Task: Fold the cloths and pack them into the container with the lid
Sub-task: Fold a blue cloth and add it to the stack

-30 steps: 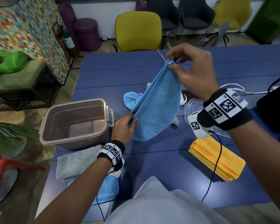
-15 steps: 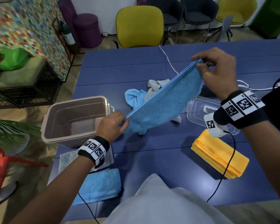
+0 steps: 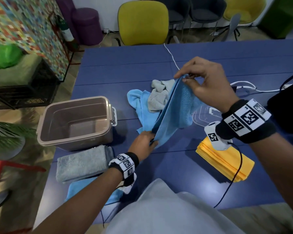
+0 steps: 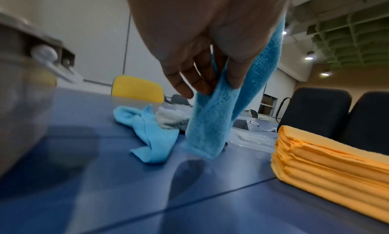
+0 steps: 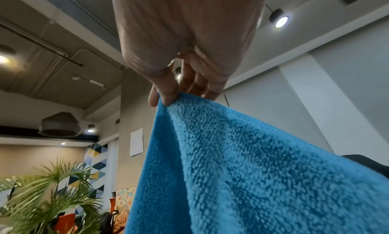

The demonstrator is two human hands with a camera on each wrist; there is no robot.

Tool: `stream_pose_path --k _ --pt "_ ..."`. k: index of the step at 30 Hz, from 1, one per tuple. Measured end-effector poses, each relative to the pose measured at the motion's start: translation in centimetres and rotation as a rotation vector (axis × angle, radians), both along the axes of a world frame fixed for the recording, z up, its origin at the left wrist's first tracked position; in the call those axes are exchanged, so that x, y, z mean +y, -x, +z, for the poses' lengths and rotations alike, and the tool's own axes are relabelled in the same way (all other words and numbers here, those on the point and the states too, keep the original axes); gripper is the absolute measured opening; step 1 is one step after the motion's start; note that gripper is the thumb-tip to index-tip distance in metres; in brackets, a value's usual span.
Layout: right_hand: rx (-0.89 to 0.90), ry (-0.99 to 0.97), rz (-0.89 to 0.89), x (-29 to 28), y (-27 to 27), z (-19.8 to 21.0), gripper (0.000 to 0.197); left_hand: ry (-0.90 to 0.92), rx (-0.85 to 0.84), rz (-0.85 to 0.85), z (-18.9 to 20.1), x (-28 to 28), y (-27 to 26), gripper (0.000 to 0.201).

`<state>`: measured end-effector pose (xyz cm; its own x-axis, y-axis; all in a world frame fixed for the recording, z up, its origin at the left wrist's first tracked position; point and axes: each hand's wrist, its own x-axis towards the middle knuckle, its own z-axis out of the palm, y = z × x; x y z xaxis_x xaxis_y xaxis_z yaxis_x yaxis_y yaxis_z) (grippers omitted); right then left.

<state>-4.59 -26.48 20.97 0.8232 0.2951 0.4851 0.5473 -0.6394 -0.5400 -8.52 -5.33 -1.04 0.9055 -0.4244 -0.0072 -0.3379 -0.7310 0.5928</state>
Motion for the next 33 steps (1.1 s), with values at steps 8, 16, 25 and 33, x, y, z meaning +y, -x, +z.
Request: stream_pose_path --k 8,16,25,33 --pt "-0.010 0.007 -0.016 -0.9 1.0 0.4 0.029 -0.086 -0.115 0.140 -4.0 -2.0 0.5 0.026" --pt "-0.047 0.057 -0.230 -5.1 0.0 0.2 0.025 0.186 -0.079 0.298 -2.6 0.8 -0.8 0.010" --pt "0.091 0.089 -0.447 -11.4 -1.9 -6.8 0.023 0.129 -0.287 0.076 5.9 9.6 -4.1 0.028" --pt "0.116 0.056 -0.358 -10.8 -1.9 -10.6 0.024 -0.301 -0.611 -0.043 9.6 11.6 -4.0 0.041"
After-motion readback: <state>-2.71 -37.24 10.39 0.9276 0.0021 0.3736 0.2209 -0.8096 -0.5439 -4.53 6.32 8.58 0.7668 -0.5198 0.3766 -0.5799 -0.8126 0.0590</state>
